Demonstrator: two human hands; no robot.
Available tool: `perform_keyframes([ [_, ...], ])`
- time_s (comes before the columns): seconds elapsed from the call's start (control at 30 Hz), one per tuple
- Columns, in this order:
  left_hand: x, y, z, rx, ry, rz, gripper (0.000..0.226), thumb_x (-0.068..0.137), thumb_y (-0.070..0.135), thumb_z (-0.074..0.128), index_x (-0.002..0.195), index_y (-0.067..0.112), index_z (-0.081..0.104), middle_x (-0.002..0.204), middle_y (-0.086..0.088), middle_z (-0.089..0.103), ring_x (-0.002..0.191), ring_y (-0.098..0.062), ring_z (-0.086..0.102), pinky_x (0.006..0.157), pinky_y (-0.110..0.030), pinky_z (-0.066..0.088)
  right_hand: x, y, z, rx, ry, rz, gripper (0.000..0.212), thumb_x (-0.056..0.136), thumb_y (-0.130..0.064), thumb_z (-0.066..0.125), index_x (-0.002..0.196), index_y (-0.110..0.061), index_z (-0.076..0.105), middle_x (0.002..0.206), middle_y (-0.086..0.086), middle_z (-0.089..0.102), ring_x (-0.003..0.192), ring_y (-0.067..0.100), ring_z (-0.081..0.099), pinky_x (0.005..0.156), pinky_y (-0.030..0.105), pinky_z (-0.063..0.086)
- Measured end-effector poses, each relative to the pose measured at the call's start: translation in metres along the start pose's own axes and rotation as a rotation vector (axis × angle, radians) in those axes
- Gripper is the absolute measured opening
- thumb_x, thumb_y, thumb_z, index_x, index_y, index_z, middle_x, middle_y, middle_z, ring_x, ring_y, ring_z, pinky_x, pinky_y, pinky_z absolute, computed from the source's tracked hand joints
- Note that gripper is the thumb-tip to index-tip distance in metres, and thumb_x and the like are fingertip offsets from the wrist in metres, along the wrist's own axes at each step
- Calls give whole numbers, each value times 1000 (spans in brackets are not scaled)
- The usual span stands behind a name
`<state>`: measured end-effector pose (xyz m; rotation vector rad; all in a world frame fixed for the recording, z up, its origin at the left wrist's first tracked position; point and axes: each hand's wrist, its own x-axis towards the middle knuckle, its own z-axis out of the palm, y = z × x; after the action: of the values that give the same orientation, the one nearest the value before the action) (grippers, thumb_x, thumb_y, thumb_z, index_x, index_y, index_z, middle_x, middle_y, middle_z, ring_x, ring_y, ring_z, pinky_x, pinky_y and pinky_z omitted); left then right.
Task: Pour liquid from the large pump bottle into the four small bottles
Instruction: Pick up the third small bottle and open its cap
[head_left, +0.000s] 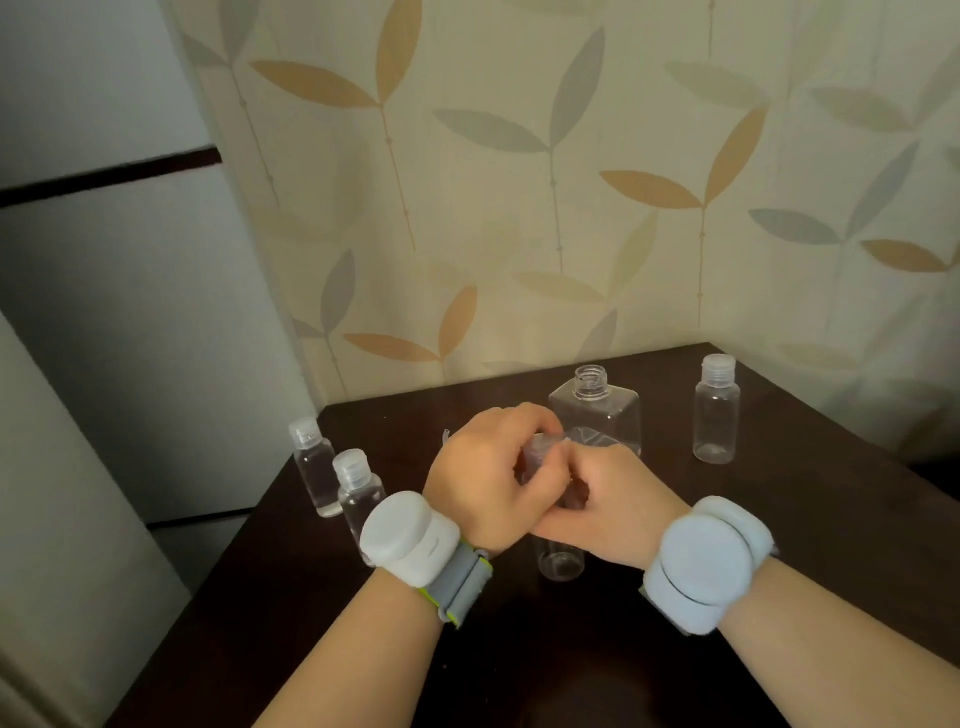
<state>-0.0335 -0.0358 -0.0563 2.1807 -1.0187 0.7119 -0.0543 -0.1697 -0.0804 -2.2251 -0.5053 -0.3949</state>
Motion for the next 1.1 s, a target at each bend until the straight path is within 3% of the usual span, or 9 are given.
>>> perform_keyframes([
  [0.1, 6, 2, -1, 53, -116, -9, 42, 82, 44, 39, 98, 14, 62, 87, -4, 66, 85, -17, 57, 77, -27, 42, 3, -4, -6, -11, -65, 74, 22, 74, -32, 67, 66, -35, 46, 56, -12, 54, 48, -10, 52, 51, 6, 38],
  [0.17, 6, 2, -5, 59, -166, -28, 39, 84, 41, 40, 104, 14, 60, 94, -5, 65, 92, -18, 56, 80, -26, 41, 1, -12, -11, 40, -127, 133, 20, 74, -36, 67, 67, -37, 49, 50, -13, 58, 40, 0, 54, 43, 7, 36],
  [0.23, 7, 5, -9, 70, -189, -43, 32, 90, 36, 45, 108, 13, 57, 98, -5, 63, 95, -19, 54, 76, -21, 36, -4, -21, -14, 44, -193, 180, 20, 74, -38, 68, 74, -38, 48, 48, -17, 59, 41, 5, 54, 45, 11, 40],
  [0.33, 6, 17, -15, 114, -266, -80, 29, 92, 33, 48, 111, 12, 53, 102, -5, 60, 96, -20, 53, 71, -20, 32, -12, -33, -12, -32, -226, 186, 21, 81, -26, 65, 81, -31, 45, 59, -14, 49, 50, -2, 51, 54, 10, 40],
  [0.53, 10, 43, -30, 249, -574, -201, 33, 91, 15, 49, 124, 13, 46, 124, -7, 53, 113, -23, 50, 86, -25, 38, -35, -42, 5, -81, -60, 408, 32, 85, -30, 61, 107, -15, 43, 84, -5, 47, 82, 14, 48, 72, 24, 36],
  [0.67, 8, 62, -36, 434, -710, -184, 29, 89, 10, 46, 117, 6, 47, 121, -13, 53, 112, -31, 51, 90, -37, 43, -45, -42, 18, -80, 16, 457, 26, 86, -25, 60, 94, -20, 36, 75, -8, 46, 71, 11, 45, 67, 24, 34],
  [0.87, 5, 68, -23, 655, -670, -227, 30, 88, 18, 50, 114, 6, 43, 120, -12, 54, 110, -32, 52, 76, -34, 36, -38, -37, 26, -148, 87, 458, 24, 84, -18, 58, 91, -20, 36, 66, -12, 39, 63, 11, 43, 44, 14, 21],
  [0.97, 5, 73, -20, 687, -622, -364, 31, 92, 27, 44, 117, 8, 45, 124, -12, 54, 116, -32, 48, 92, -37, 36, -38, -37, 29, -189, 136, 463, 38, 83, -14, 57, 116, -19, 39, 64, -15, 36, 52, 1, 34, 36, 12, 30],
  [1.1, 7, 75, -22, 710, -681, -427, 44, 96, 46, 28, 110, 15, 56, 115, -7, 60, 102, -29, 54, 83, -34, 38, -38, -39, 31, -248, 135, 484, 46, 84, -15, 55, 126, -10, 35, 66, -10, 43, 54, 4, 40, 37, 10, 30],
])
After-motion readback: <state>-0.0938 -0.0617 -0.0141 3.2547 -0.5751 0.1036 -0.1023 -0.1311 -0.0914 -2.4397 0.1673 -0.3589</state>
